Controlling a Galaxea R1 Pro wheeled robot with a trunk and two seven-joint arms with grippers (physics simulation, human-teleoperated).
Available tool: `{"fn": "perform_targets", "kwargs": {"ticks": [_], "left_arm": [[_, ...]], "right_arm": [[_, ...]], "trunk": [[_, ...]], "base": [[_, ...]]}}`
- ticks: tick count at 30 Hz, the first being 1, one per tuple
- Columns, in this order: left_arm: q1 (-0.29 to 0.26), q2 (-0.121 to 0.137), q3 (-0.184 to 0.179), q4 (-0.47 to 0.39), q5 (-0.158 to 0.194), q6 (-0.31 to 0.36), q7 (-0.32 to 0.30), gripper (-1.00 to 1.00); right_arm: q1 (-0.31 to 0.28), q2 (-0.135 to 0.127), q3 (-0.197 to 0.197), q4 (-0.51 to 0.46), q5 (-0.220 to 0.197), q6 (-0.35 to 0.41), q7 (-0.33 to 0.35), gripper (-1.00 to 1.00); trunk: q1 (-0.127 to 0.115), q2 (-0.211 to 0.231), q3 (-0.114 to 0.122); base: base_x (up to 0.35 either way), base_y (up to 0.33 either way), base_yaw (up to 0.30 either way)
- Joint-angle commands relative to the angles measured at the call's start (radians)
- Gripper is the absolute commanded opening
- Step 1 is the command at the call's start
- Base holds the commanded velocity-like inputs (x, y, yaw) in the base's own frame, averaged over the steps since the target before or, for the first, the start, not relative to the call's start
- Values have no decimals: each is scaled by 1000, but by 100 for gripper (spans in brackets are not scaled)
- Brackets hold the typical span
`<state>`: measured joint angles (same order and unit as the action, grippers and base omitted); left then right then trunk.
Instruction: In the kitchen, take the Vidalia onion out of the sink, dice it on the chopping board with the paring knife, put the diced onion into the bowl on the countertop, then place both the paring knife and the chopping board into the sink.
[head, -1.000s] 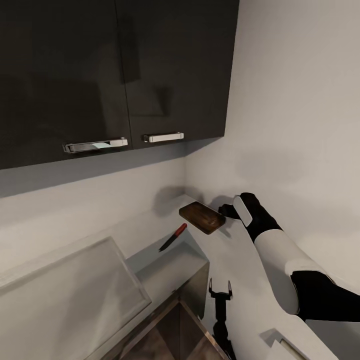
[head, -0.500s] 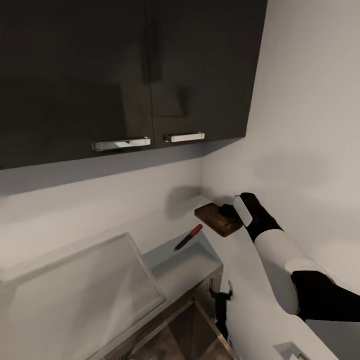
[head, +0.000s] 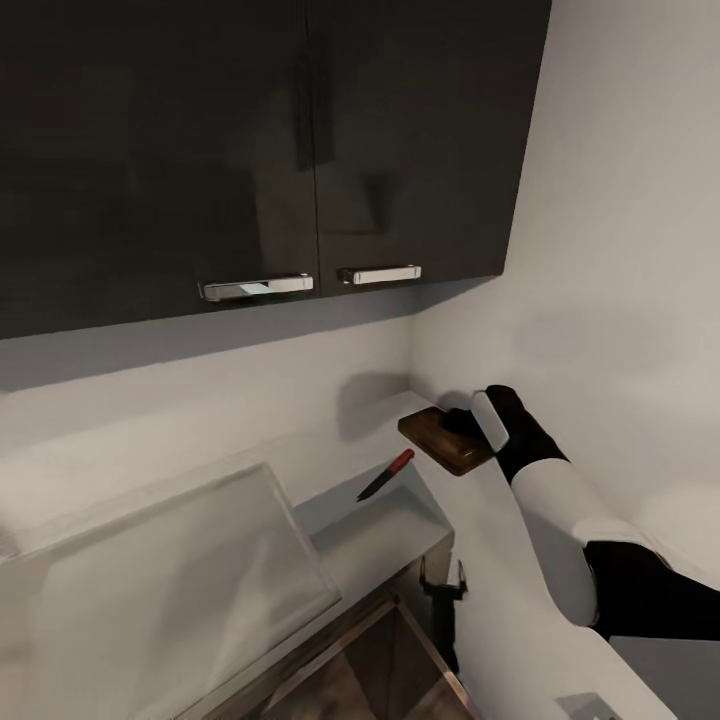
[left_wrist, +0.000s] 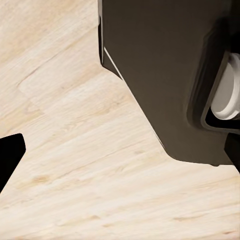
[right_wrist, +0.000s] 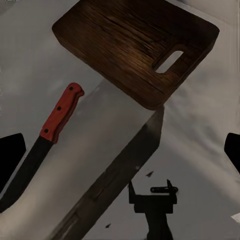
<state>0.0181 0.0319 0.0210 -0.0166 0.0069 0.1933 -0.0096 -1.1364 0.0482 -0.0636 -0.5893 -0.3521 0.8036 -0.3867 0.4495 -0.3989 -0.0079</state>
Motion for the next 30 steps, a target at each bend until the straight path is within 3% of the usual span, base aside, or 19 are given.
{"fn": "perform_targets", "kwargs": {"ticks": [1,4,7,10,25,30], "left_arm": [[0,-1,2,-2,1,5,-1,100],[0,-4,2,-2,1,5,-1,100],[0,-6,2,-2,1,5,-1,100],[0,-7,2,-2,1,5,-1,100],[0,-7,4,-2,1,4,-1,100],[0,-7,4,-2,1,3,-1,100]], "right_arm": [[0,1,-16,0,-10,1,-20,100],[0,0,-45,3,-9,0,-68,100],[0,-2,-83,8,-9,-1,-166,100],[0,-5,-92,12,-8,-2,-206,100],[-1,-8,-106,6,-13,-3,-233,100],[0,-8,-107,5,-14,-3,-232,100]], "trunk": [[0,-1,-1],[0,-1,-1],[0,-1,-1],[0,-1,-1],[0,-1,-1],[0,-1,-1]], "base": [[0,0,3],[0,0,1],[0,0,0],[0,0,0],[0,0,2],[0,0,202]]}}
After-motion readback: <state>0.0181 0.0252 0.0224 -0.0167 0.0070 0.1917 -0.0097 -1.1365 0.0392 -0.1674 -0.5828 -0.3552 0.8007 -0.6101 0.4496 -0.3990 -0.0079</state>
